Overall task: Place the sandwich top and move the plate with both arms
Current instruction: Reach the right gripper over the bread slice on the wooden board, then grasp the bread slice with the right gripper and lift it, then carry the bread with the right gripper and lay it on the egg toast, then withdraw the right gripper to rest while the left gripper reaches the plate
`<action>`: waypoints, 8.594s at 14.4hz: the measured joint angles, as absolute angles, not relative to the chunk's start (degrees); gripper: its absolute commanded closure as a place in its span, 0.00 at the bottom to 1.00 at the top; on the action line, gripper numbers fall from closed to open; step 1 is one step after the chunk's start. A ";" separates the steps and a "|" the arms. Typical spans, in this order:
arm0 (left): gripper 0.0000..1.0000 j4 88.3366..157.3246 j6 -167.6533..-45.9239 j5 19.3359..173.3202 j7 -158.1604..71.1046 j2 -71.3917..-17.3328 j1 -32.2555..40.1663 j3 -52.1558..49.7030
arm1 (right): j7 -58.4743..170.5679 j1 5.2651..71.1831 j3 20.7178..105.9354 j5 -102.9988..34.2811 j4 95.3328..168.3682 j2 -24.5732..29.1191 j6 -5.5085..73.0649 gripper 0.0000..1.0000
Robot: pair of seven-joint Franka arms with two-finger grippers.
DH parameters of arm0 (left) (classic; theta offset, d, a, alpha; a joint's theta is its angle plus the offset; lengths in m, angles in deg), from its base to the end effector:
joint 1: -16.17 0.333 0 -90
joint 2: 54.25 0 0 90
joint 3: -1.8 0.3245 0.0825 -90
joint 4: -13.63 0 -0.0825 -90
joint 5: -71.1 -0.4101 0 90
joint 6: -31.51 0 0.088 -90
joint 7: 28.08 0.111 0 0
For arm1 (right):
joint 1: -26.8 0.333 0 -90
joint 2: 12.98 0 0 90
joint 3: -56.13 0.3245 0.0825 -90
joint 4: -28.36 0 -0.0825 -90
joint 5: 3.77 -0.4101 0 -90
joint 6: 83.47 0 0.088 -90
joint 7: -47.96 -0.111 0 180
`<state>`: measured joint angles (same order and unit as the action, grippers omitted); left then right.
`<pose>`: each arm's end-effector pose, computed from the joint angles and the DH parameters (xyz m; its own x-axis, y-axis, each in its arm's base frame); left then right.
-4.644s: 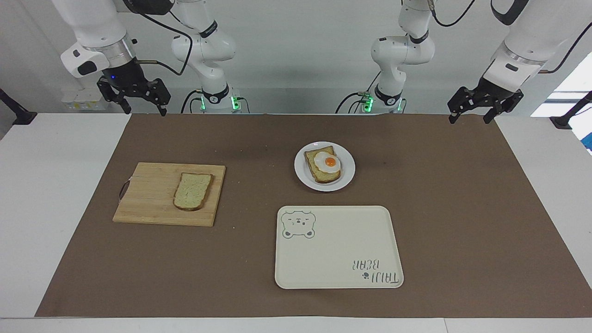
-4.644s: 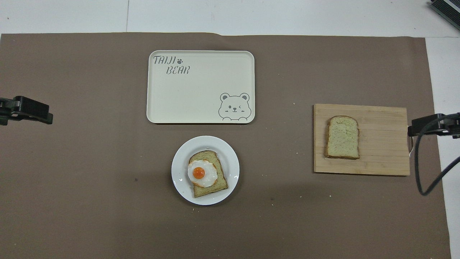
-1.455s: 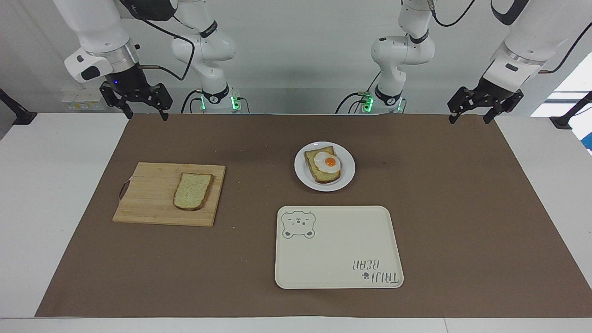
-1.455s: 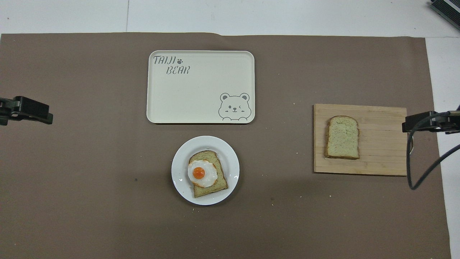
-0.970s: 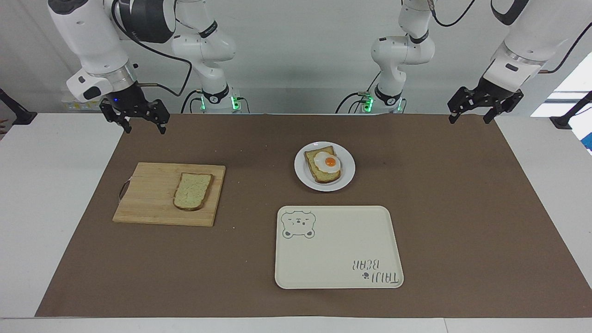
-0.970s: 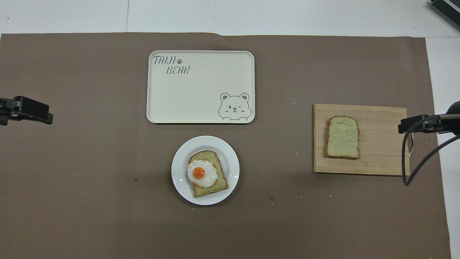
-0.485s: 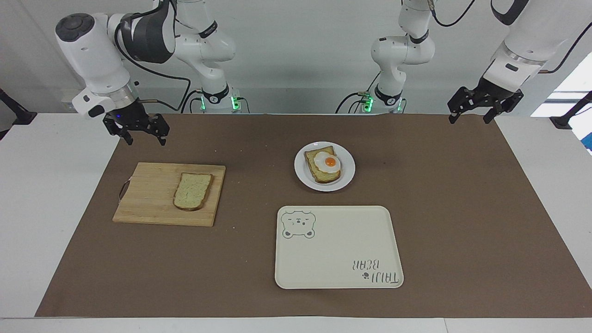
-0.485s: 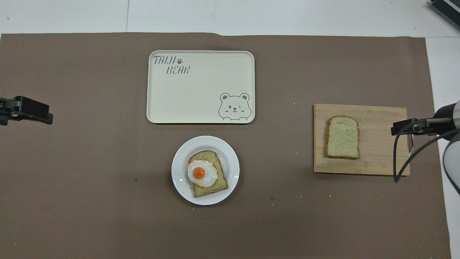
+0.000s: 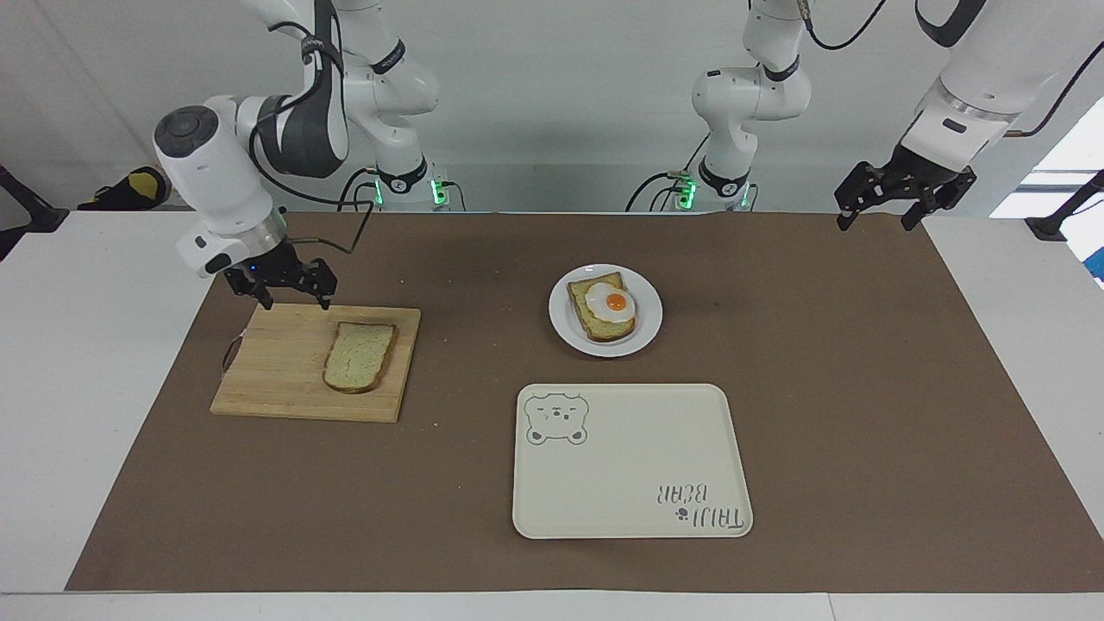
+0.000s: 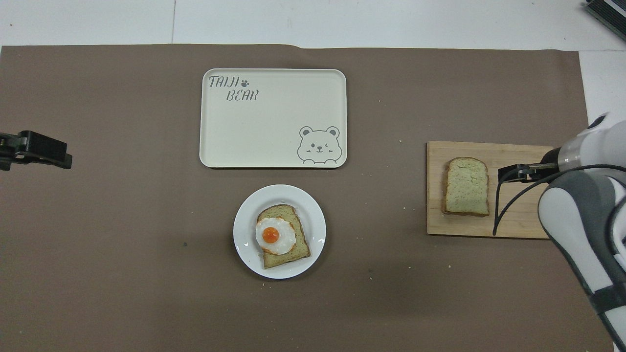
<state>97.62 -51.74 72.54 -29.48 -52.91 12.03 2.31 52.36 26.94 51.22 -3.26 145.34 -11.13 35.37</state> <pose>0.5746 -0.0396 0.6570 0.9984 -0.0418 -0.0369 -0.0410 -0.9989 0.0239 0.5780 -0.0485 0.4183 1.0000 -0.0021 -0.0005 -0.0021 -0.9999 0.0106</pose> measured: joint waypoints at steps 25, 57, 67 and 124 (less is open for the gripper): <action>0.00 97.62 -51.74 72.54 -29.48 -52.91 12.03 2.31 | 56.39 27.02 51.12 -14.87 151.45 -1.84 48.37 0.08; 0.00 97.62 -51.74 72.54 -29.48 -52.91 12.03 2.31 | 56.70 27.24 53.33 -15.85 135.65 -3.44 25.81 1.00; 0.00 97.62 -51.74 72.54 -29.48 -52.91 12.03 2.31 | 50.19 32.77 61.10 -25.35 133.37 -3.53 22.64 1.00; 0.00 128.09 -75.29 87.50 -29.93 -61.50 13.16 0.58 | 28.72 38.73 60.05 -6.13 129.42 -7.37 27.14 0.00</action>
<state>128.09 -75.29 87.50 -29.93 -61.50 13.16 0.58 28.72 38.73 60.05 -6.13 129.42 -7.37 27.14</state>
